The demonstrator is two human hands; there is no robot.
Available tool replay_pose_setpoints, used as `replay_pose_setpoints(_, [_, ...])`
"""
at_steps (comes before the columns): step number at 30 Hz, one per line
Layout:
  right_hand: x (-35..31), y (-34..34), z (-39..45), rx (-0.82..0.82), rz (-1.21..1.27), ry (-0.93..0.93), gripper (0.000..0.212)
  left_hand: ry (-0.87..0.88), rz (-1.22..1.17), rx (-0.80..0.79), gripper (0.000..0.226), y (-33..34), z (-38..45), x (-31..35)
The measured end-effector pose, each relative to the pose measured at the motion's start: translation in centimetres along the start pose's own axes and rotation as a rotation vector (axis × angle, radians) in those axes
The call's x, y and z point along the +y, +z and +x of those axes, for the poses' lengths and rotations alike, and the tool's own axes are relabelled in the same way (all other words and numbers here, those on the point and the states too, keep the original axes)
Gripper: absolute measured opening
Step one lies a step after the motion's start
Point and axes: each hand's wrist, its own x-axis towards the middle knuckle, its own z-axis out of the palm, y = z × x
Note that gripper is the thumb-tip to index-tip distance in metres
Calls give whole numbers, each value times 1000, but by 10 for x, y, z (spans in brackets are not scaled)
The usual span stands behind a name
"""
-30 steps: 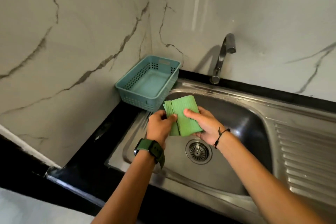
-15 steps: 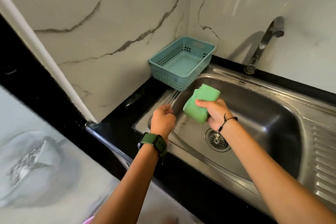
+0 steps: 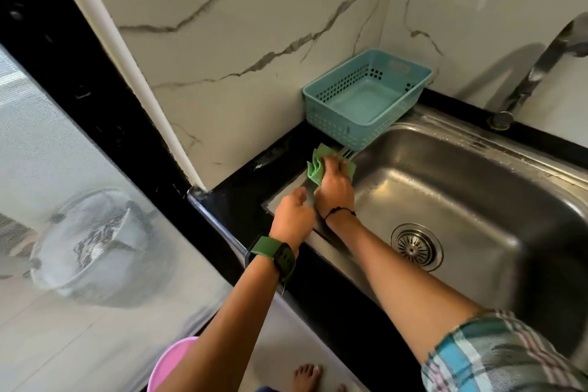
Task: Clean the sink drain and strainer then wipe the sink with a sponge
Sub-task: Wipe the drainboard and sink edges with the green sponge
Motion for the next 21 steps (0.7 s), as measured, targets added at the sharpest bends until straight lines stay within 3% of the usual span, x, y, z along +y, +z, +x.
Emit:
replay_pose_setpoints(5, [3,-12,7,-173,77,39,60,-5,-156,90,57,-4,2,-5])
replay_pose_setpoints(10, [-1,-10,-18,-283,45,-107,61,4,-215,122,53,-10,-2,-2])
replay_pose_setpoints(16, [-6,-9,-41,-399,-96,-267,56,63,-7,188,44,-21,-2,0])
replay_pose_setpoints(21, [-4,-30,-63,-464,-22,-327,42,182,143,281,33,-26,1,-2])
